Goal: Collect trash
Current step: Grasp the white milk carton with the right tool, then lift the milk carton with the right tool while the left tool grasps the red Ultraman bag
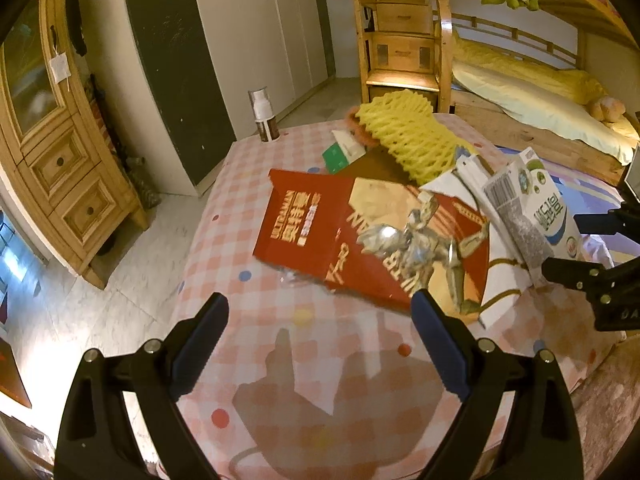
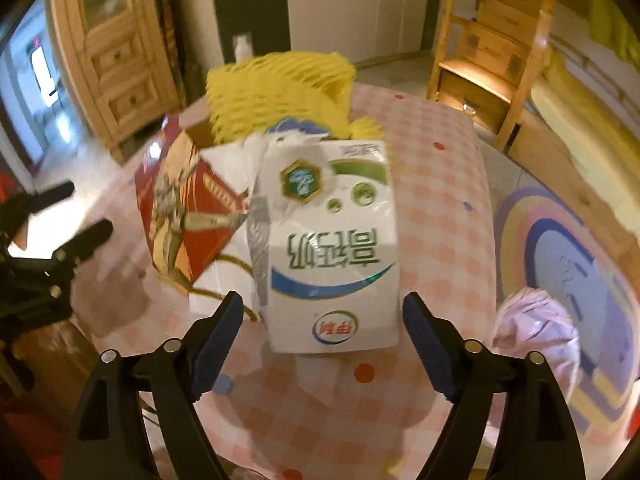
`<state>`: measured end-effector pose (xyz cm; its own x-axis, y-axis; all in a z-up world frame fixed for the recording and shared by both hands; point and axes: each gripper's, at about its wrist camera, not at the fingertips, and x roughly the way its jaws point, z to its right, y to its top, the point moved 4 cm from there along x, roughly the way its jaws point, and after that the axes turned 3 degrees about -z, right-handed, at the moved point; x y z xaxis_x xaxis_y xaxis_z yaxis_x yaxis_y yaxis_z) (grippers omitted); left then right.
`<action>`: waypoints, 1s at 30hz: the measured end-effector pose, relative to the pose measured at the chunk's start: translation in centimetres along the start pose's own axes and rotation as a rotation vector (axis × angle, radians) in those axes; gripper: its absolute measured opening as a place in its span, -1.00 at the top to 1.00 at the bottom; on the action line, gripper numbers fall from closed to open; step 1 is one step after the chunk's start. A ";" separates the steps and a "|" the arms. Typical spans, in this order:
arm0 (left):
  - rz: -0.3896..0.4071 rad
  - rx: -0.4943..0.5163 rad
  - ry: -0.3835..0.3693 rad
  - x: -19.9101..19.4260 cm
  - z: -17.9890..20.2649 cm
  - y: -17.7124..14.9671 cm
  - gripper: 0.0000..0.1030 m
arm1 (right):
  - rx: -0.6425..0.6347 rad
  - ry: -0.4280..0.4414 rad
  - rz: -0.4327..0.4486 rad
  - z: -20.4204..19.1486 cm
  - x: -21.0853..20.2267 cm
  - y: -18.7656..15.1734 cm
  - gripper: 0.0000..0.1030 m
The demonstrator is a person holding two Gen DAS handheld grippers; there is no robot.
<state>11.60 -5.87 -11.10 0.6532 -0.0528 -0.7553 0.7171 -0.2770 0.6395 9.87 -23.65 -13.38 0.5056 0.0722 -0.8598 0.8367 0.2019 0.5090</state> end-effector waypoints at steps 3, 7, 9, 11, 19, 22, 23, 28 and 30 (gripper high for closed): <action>-0.010 -0.007 -0.005 0.1 -0.3 -0.8 -0.74 | 0.002 -0.035 0.014 -0.3 -0.4 -0.5 -0.34; -0.043 -0.016 -0.029 0.7 -0.3 -2.2 -0.74 | 0.084 -0.044 0.090 0.2 -2.0 -0.4 -0.31; -0.065 -0.021 -0.051 1.2 -0.1 -2.7 -0.74 | 0.116 -0.049 0.113 0.4 -2.4 -0.2 -0.31; -0.074 -0.018 -0.060 1.6 0.2 -2.9 -0.74 | 0.118 -0.044 0.123 0.2 -2.7 -0.1 -0.31; -0.087 -0.033 -0.016 3.1 -0.6 -2.7 -0.74 | -0.022 -0.203 0.057 -2.2 -0.6 1.3 -0.32; -0.096 -0.049 -0.015 3.2 -1.4 -2.9 -0.74 | -0.094 -0.261 0.032 -3.5 -0.2 1.0 -0.32; -0.095 -0.058 -0.018 3.1 -1.7 -3.0 -0.74 | -0.115 -0.274 0.028 -3.8 -0.2 0.8 -0.32; -0.084 -0.098 -0.050 2.2 -2.8 -3.0 -0.74 | -0.211 -0.292 0.011 -6.3 -0.6 -0.6 -0.32; -0.077 -0.115 -0.079 1.9 -2.8 -3.0 -0.74 | -0.231 -0.294 0.016 -7.1 -0.8 -1.0 -0.32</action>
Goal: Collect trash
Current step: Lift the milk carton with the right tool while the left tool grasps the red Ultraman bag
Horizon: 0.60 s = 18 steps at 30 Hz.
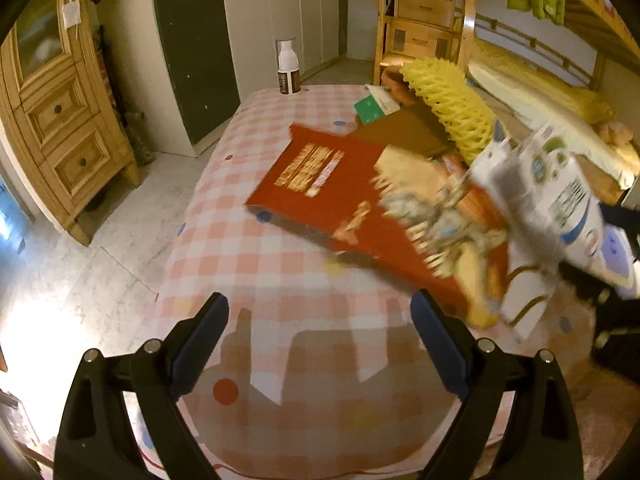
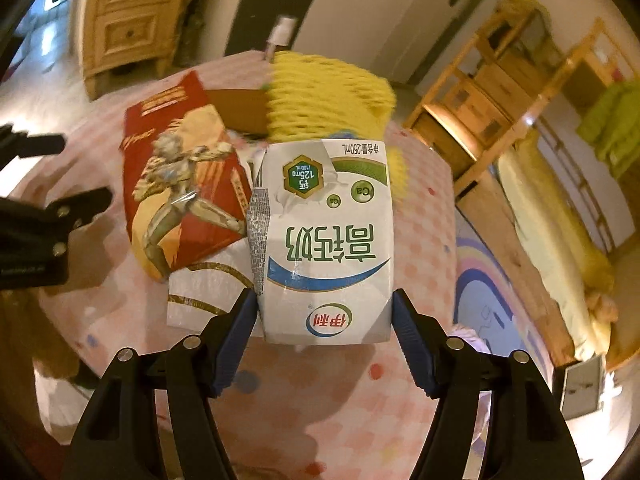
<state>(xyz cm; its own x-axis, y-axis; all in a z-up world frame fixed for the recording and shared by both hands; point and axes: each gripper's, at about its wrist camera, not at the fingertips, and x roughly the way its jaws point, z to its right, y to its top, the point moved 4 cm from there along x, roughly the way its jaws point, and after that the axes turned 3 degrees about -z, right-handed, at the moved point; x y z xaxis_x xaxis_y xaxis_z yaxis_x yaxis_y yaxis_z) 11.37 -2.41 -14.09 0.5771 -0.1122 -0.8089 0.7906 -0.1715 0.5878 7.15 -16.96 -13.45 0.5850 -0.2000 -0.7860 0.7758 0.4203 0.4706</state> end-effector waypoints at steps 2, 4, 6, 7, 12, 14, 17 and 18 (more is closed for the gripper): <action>-0.002 -0.010 -0.031 -0.2 0.2 -0.1 -0.74 | 0.014 0.011 0.002 -0.1 -0.1 0.0 -0.32; -0.009 -0.026 -0.077 -0.2 0.6 -0.3 -0.74 | 0.036 0.029 0.000 0.4 0.0 0.0 -0.32; -0.019 -0.049 -0.138 -0.1 0.9 -0.3 -0.70 | 0.058 0.053 0.000 0.9 0.1 0.0 -0.32; -0.020 -0.061 -0.168 0.1 1.1 -0.2 -0.60 | 0.065 0.062 0.001 1.1 0.2 -0.1 -0.32; -0.038 -0.114 -0.256 1.5 1.7 1.0 -0.15 | 0.080 0.085 0.006 1.2 0.3 0.1 -0.32; -0.040 -0.136 -0.289 1.9 1.8 1.3 -0.10 | 0.088 0.094 0.009 1.4 0.4 0.2 -0.32; -0.044 -0.172 -0.321 2.2 1.9 1.7 -0.10 | 0.105 0.112 0.011 1.6 0.4 0.1 -0.32; -0.047 -0.196 -0.351 2.3 1.8 1.7 -0.10 | 0.111 0.117 0.012 1.6 0.4 0.0 -0.32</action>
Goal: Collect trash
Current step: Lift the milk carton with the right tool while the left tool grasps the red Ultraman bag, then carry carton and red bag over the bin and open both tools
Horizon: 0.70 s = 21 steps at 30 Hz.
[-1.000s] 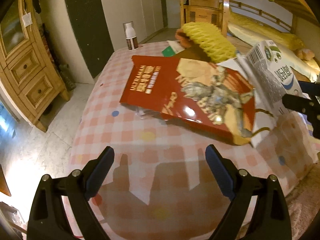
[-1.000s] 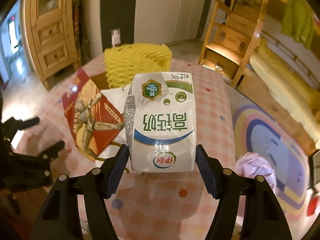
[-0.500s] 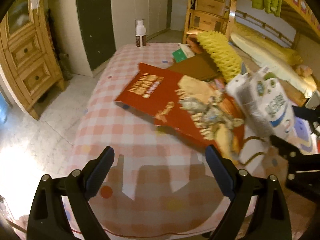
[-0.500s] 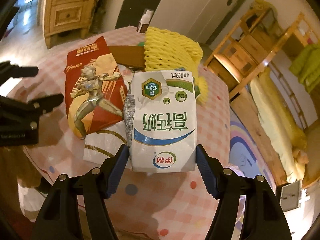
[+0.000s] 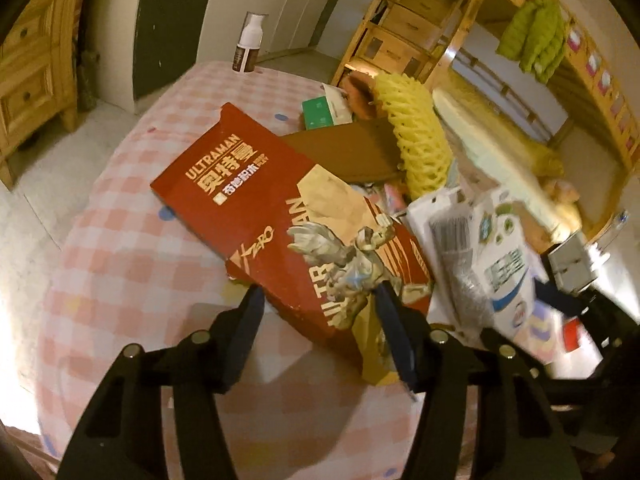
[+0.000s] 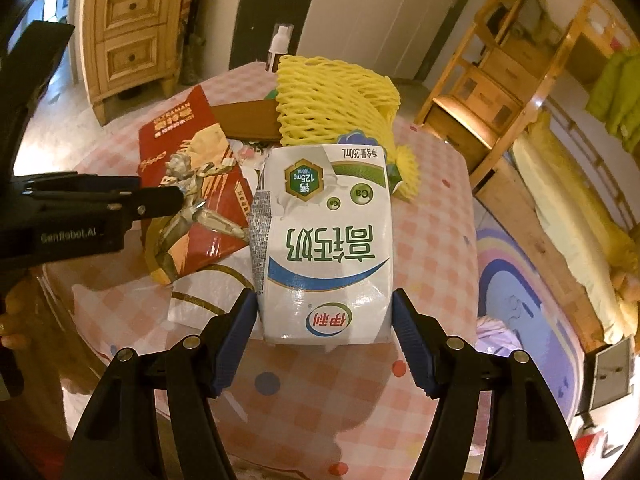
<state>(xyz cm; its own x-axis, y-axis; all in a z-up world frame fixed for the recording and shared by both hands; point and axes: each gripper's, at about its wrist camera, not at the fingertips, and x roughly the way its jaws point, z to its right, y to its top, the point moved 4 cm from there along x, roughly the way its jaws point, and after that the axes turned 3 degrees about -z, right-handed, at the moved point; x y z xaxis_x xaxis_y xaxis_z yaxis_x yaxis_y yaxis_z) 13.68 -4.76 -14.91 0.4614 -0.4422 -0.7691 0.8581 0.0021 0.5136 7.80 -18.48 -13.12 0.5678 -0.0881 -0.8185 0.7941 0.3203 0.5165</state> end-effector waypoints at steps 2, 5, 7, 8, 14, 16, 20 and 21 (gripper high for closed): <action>-0.010 -0.053 -0.081 0.1 -0.2 0.3 -0.03 | 0.014 0.017 0.005 0.1 0.0 -0.1 -0.32; 0.032 -0.082 -0.158 -0.8 0.1 0.5 0.11 | 0.031 0.032 0.010 0.3 -0.1 0.0 -0.32; 0.065 -0.057 -0.169 -1.6 0.6 0.7 0.20 | 0.035 0.035 0.018 0.3 -0.2 0.1 -0.32; 0.079 -0.050 -0.184 -1.9 1.0 0.8 0.22 | 0.038 0.038 0.019 0.3 -0.2 0.0 -0.32; 0.091 -0.023 -0.181 -2.1 2.8 1.9 0.70 | 0.051 0.057 0.016 0.3 0.0 0.1 -0.32; 0.081 -0.017 -0.132 -1.7 3.4 2.5 0.80 | 0.061 0.064 0.020 0.5 0.0 0.1 -0.32; 0.106 0.041 -0.055 -2.8 4.3 3.3 0.89 | 0.104 0.073 0.064 1.6 -1.0 0.3 -0.32; 0.117 0.061 -0.046 -3.5 3.9 3.3 0.93 | 0.116 0.069 0.080 1.9 -1.4 0.4 -0.32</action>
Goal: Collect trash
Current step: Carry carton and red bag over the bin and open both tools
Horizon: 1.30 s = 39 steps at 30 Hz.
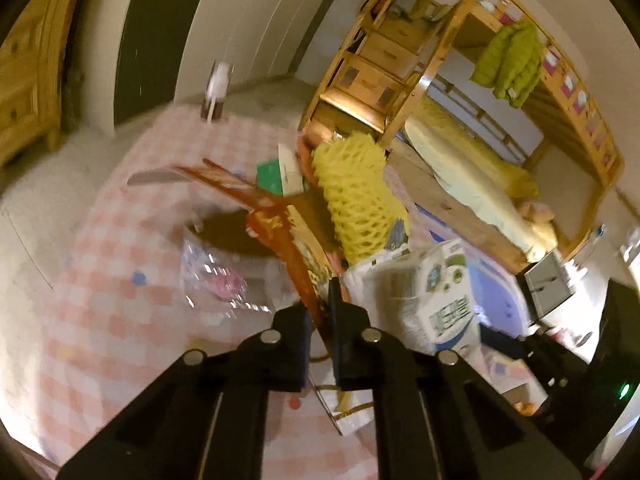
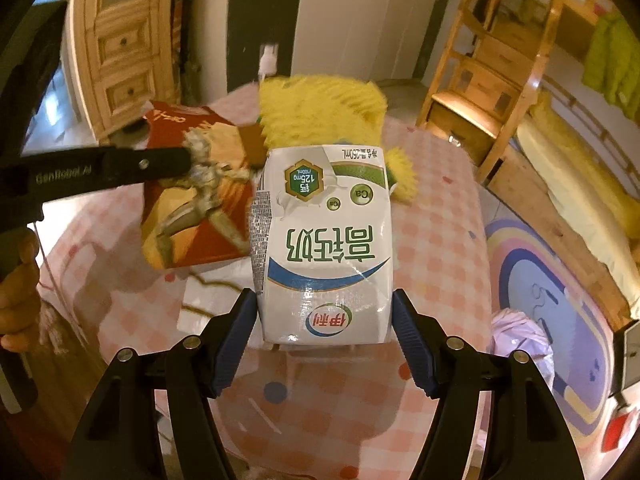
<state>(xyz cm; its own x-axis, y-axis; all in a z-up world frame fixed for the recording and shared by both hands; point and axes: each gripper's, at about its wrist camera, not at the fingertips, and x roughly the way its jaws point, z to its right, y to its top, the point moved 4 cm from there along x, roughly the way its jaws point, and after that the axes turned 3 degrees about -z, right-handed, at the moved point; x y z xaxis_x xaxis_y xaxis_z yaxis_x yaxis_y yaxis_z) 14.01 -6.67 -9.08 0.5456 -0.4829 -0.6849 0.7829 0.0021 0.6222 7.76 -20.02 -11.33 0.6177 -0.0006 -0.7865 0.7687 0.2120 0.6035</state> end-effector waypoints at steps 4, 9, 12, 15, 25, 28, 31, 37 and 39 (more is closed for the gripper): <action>0.068 0.117 0.054 -2.7 1.3 0.6 1.00 | 0.063 -0.009 0.062 1.8 -1.6 0.5 -0.32; 0.129 0.225 0.066 -4.5 4.1 0.8 1.00 | 0.155 -0.007 0.094 4.7 -2.7 0.3 -0.32; 0.122 0.284 0.027 -4.0 6.9 0.5 1.00 | 0.213 -0.021 0.100 6.8 -3.1 -0.5 -0.32; 0.095 0.347 -0.012 -2.3 10.0 0.0 1.00 | 0.276 -0.047 0.096 9.5 -3.5 -1.8 -0.32; -0.031 0.593 -0.127 6.6 22.5 -1.8 1.00 | 0.550 -0.215 0.028 21.8 -3.5 -9.9 -0.32; -0.069 0.650 -0.168 9.1 26.1 -2.6 1.00 | 0.620 -0.273 0.001 25.3 -3.2 -12.5 -0.32; -0.108 0.705 -0.197 11.8 28.9 -3.9 1.00 | 0.680 -0.308 -0.031 28.1 -2.4 -14.8 -0.32; -0.171 0.762 -0.234 16.4 32.5 -6.0 1.00 | 0.746 -0.327 -0.077 31.8 0.2 -17.3 -0.32; -0.186 0.774 -0.232 17.8 33.4 -6.2 1.00 | 0.757 -0.326 -0.081 32.9 1.1 -17.9 -0.32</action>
<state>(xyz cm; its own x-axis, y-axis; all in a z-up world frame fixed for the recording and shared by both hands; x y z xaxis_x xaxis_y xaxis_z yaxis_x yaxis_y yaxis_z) 8.90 -44.51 -12.45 0.2852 -0.5844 -0.7597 0.3813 -0.6581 0.6493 0.16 -55.93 -18.70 0.4830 -0.2959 -0.8241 0.6452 -0.5160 0.5634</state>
